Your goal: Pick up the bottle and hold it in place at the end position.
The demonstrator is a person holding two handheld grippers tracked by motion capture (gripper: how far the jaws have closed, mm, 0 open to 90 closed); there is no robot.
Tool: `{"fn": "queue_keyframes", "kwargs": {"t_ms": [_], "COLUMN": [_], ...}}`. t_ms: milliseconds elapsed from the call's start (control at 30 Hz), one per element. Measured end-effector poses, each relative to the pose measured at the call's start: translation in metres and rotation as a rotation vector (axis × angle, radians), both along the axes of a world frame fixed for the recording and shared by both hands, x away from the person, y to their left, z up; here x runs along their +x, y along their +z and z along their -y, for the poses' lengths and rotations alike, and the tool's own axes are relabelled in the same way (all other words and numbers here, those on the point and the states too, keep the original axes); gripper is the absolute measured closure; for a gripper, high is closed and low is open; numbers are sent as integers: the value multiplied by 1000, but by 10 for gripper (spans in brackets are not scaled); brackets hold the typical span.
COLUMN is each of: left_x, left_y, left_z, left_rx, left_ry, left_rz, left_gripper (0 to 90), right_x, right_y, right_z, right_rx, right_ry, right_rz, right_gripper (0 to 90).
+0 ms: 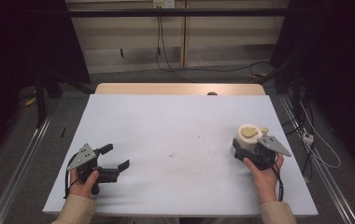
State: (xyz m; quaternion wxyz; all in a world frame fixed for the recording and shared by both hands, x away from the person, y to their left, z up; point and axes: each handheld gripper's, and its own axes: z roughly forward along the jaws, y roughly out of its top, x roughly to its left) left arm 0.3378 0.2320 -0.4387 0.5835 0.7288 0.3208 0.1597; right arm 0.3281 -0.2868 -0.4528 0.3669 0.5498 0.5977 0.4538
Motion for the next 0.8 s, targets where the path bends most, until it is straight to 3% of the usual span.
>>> {"fn": "queue_keyframes", "kwargs": {"t_ms": [167, 367, 800], "left_x": [0, 0, 1], "left_y": [0, 0, 0], "left_z": [0, 0, 1], "left_rx": [7, 6, 5], "left_ry": [-3, -4, -7], "left_rz": [2, 3, 3], "left_gripper": [38, 38, 38], "right_x": [6, 12, 12], "right_y": [-1, -3, -2], "right_z": [0, -3, -3], "right_rx": [26, 9, 26], "right_ry": [-3, -15, -22], "right_rz": [-1, -4, -4], "right_gripper": [47, 46, 62]}}
